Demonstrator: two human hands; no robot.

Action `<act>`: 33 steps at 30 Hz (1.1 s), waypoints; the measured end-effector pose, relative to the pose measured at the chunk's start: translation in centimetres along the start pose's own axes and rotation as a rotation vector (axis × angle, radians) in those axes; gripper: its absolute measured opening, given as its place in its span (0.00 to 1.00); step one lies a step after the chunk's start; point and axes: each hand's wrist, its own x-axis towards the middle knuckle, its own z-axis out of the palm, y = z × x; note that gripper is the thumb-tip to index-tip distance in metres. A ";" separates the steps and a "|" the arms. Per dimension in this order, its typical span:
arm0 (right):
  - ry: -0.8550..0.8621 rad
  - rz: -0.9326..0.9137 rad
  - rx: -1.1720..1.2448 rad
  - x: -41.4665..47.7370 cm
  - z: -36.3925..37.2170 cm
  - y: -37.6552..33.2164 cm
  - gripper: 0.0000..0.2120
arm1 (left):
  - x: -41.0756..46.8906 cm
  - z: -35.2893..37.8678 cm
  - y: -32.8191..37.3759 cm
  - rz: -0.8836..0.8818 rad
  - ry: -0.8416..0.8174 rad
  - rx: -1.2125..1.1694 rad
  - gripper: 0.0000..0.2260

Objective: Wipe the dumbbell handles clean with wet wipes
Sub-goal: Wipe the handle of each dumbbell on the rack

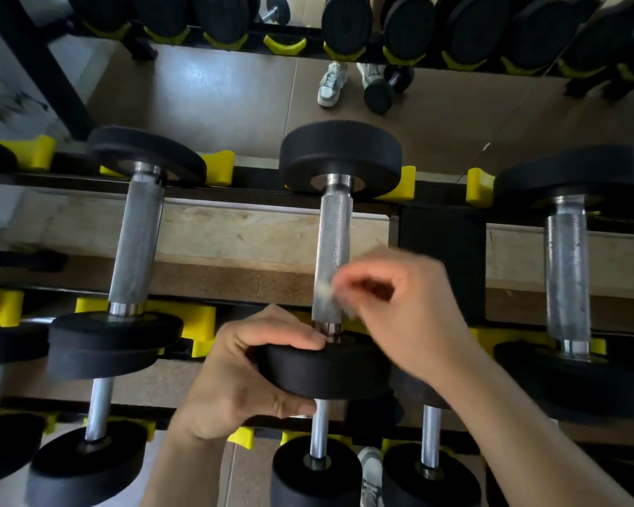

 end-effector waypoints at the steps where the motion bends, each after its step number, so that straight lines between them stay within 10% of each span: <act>1: -0.060 0.012 -0.004 -0.8 0.1 -0.2 0.05 | 0.1 -0.2 0.0 -0.004 -0.013 -0.005 0.21; 6: 0.257 0.000 -0.055 1.7 0.3 1.0 0.05 | 0.7 0.6 2.3 -0.180 -0.069 0.064 0.23; 12: -0.051 0.004 0.084 -1.7 -0.8 1.8 0.03 | 0.1 5.1 5.4 0.052 -0.093 0.853 0.23; 15: 0.071 -0.054 -0.033 0.3 -0.7 2.1 0.04 | -0.4 8.0 4.4 0.032 0.043 1.105 0.22; 19: 0.361 -0.001 -0.005 3.6 -0.1 2.3 0.03 | 0.0 9.8 3.3 -0.042 0.292 1.011 0.16; 22: 0.249 0.066 0.096 1.5 0.2 2.1 0.04 | 0.1 8.4 3.1 0.048 0.364 0.945 0.13; 33: 0.196 0.046 0.075 1.1 0.4 1.1 0.05 | -0.3 3.1 3.1 -0.181 0.132 0.314 0.28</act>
